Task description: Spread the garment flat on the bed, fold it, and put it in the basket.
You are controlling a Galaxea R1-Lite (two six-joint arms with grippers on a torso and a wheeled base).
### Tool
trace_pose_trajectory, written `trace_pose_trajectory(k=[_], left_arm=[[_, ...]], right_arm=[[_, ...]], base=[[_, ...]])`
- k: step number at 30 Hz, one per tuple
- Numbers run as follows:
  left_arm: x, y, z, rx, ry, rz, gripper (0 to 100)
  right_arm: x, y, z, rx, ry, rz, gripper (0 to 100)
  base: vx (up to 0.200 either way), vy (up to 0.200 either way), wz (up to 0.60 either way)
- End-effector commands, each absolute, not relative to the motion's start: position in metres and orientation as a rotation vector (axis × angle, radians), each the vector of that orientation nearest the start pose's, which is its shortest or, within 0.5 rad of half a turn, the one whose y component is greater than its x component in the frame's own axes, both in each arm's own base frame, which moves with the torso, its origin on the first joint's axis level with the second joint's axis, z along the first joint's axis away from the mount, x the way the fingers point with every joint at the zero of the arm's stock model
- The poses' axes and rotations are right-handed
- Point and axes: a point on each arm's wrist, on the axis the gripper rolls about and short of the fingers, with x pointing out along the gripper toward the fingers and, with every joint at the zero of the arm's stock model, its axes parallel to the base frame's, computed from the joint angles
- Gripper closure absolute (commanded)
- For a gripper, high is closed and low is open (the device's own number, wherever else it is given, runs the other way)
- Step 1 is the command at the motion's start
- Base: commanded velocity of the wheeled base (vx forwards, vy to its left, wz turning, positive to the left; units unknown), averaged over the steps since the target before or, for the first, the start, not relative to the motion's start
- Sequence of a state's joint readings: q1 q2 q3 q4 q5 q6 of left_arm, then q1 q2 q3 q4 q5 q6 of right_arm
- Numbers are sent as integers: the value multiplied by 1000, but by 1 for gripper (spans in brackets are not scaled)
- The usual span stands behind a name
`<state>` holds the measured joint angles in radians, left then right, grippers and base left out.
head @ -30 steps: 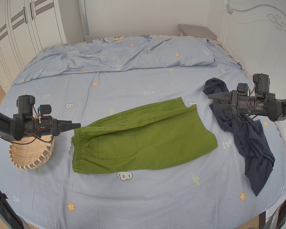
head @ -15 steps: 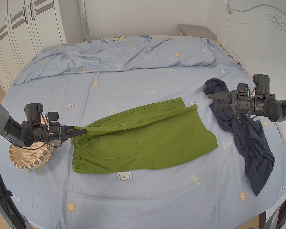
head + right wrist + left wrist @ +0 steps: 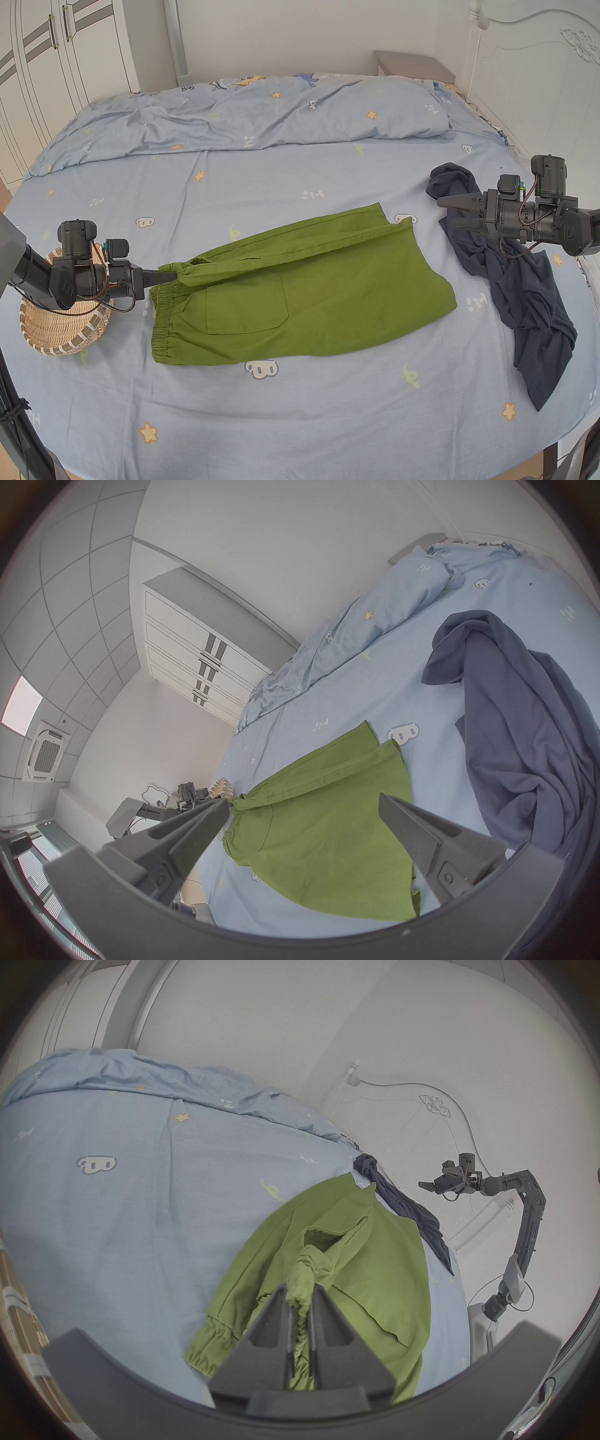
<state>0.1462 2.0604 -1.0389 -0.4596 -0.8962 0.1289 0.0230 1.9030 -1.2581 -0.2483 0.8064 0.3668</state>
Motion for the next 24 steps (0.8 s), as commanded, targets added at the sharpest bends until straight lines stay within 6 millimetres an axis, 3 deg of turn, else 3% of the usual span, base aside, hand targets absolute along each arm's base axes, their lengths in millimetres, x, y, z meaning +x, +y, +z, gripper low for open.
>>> trace_pose_trajectory(k=[1, 7, 17, 24], left_arm=[[375, 38, 103, -170, 454, -757, 100], [365, 43, 101, -192, 476, -740, 100], [340, 52, 115, -209, 467, -698, 100], [339, 54, 112, -216, 476, -692, 100]], right_arm=[[372, 25, 200, 498, 529, 743, 0], [372, 25, 200, 499, 531, 744, 0], [372, 26, 200, 498, 530, 747, 0], [371, 27, 200, 498, 532, 748, 0]], base=[[0, 0, 0], [0, 0, 0], [0, 0, 0], [0, 0, 0]])
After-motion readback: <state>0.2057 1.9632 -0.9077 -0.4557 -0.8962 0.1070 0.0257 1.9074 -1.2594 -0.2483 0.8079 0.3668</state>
